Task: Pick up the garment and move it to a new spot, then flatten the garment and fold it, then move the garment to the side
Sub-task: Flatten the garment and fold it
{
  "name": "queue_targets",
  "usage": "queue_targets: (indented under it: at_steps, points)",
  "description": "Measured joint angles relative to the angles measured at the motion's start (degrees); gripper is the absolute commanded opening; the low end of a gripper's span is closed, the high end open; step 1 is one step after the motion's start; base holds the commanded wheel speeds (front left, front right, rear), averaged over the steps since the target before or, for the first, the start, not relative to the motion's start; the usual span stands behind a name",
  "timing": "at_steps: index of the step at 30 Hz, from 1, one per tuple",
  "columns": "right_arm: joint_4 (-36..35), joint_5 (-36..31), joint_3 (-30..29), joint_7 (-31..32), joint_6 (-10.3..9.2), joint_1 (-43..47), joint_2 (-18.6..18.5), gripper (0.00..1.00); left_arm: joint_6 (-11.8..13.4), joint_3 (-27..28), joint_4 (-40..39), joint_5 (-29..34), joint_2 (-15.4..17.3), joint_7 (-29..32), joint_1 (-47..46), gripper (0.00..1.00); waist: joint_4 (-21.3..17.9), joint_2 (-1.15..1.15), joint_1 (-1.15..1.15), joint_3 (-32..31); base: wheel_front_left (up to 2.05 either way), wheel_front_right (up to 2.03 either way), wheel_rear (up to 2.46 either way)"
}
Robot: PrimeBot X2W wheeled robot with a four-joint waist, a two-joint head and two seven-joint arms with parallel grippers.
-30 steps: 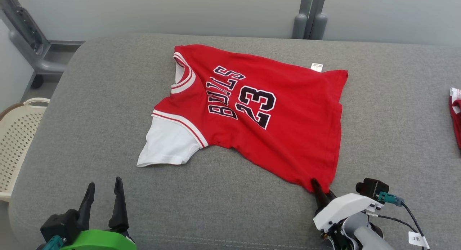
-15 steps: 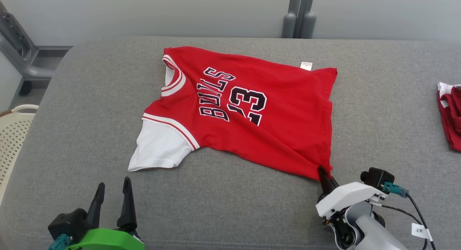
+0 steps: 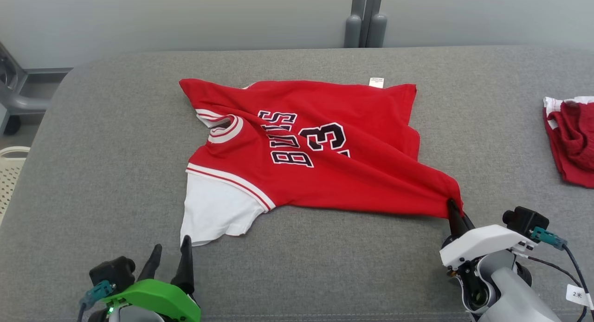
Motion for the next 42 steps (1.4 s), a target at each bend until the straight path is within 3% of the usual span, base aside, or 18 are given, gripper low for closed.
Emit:
queue_targets:
  at_steps: [5,15,27,29,30,31,33,36,37,42]
  points:
    - [-0.4,-1.5,-1.1,0.0,0.00,0.7,0.0,0.00,-2.0,-0.4,6.8,-2.9,-1.6,3.2,-2.4,1.00,-0.5,0.00,0.00,0.0,0.00,0.00,0.00]
    - [-2.3,-4.0,-2.2,1.2,0.00,0.8,0.0,0.00,-3.9,1.3,19.0,-6.0,-2.9,3.2,-8.8,1.00,-1.9,0.00,0.00,0.4,0.00,0.00,0.00]
    - [-5.9,-5.8,-3.3,3.4,0.00,2.2,0.7,0.00,-6.4,-1.5,28.8,-4.8,-4.0,2.7,-13.3,1.00,-3.3,0.00,0.00,1.0,0.00,0.00,0.00]
    - [-6.4,-6.2,-3.5,3.6,0.00,2.3,0.8,0.00,-6.5,-2.3,29.9,-4.6,-4.0,2.8,-13.9,0.81,-3.5,0.00,0.00,1.0,0.00,0.00,0.00]
    - [-6.5,-6.3,-3.6,3.6,0.00,2.4,0.9,0.00,-6.7,-2.7,30.5,-4.2,-4.1,2.8,-14.1,0.60,-3.5,0.00,0.00,0.9,0.00,0.00,0.00]
    - [-6.7,-6.5,-3.8,3.7,0.00,2.4,0.9,0.00,-7.0,-3.1,30.9,-3.9,-4.2,2.9,-14.3,0.49,-3.6,0.00,0.00,0.9,0.00,0.00,0.00]
    - [-7.0,-6.7,-4.0,3.9,0.00,2.6,1.0,0.00,-7.1,-4.0,31.5,-3.4,-4.5,2.8,-14.7,0.38,-3.6,0.00,0.00,0.9,0.00,0.00,0.00]
    - [-7.3,-7.5,-4.5,4.0,0.00,3.0,1.2,0.00,-7.4,-5.2,32.7,-2.6,-5.0,2.5,-15.4,0.05,-3.7,0.00,0.00,0.9,0.00,0.00,0.00]
    - [-7.4,-7.7,-4.6,4.1,0.00,3.0,1.3,0.00,-7.5,-5.4,33.0,-2.6,-5.2,2.3,-15.6,0.00,-3.7,0.00,0.00,0.9,0.00,0.00,0.00]
    - [-7.9,-8.2,-5.2,4.4,0.00,3.2,1.8,0.00,-7.8,-4.8,34.2,-3.2,-5.7,0.1,-16.3,0.00,-3.7,0.00,0.00,0.9,0.00,0.00,0.00]
